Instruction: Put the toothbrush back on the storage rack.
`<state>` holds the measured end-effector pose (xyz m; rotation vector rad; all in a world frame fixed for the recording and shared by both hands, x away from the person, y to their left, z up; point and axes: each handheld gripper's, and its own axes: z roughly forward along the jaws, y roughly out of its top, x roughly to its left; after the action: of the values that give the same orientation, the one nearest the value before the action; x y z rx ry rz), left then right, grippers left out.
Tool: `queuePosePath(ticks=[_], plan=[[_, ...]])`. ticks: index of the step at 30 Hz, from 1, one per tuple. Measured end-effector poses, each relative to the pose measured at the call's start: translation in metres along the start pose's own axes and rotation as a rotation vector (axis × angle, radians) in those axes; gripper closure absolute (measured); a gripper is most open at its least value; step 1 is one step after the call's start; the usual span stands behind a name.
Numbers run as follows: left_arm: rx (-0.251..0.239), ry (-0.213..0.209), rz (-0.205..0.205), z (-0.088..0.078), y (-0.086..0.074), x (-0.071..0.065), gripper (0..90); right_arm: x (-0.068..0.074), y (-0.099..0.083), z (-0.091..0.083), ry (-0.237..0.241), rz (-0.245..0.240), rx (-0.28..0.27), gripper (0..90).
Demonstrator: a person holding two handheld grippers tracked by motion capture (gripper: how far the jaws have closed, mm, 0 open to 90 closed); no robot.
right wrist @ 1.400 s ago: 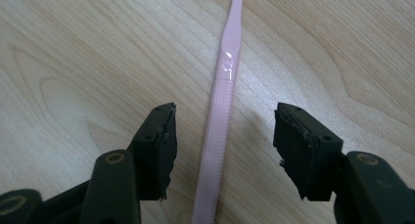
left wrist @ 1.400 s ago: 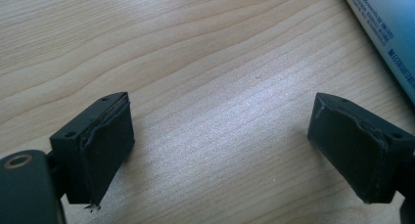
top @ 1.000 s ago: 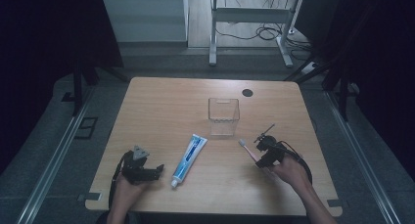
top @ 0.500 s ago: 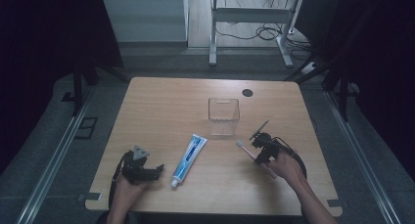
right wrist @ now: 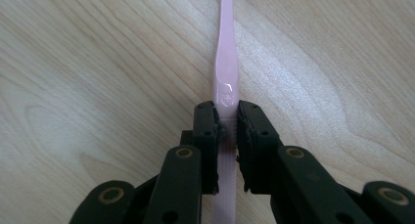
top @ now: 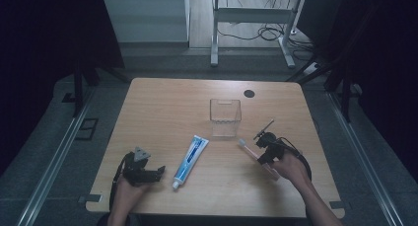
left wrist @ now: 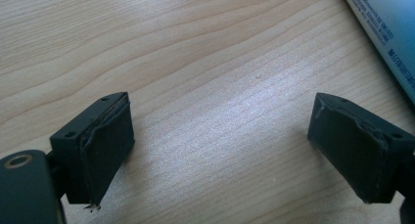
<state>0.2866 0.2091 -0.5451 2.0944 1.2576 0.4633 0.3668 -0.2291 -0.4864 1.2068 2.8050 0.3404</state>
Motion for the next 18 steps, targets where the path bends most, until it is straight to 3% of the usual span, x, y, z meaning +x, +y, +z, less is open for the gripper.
queuePosePath(ticks=[18], plan=[[0.000,0.001,0.000,0.000,0.000,0.000,10.0,0.006,-0.004,-0.043,0.020,-0.017,-0.144,78.5]])
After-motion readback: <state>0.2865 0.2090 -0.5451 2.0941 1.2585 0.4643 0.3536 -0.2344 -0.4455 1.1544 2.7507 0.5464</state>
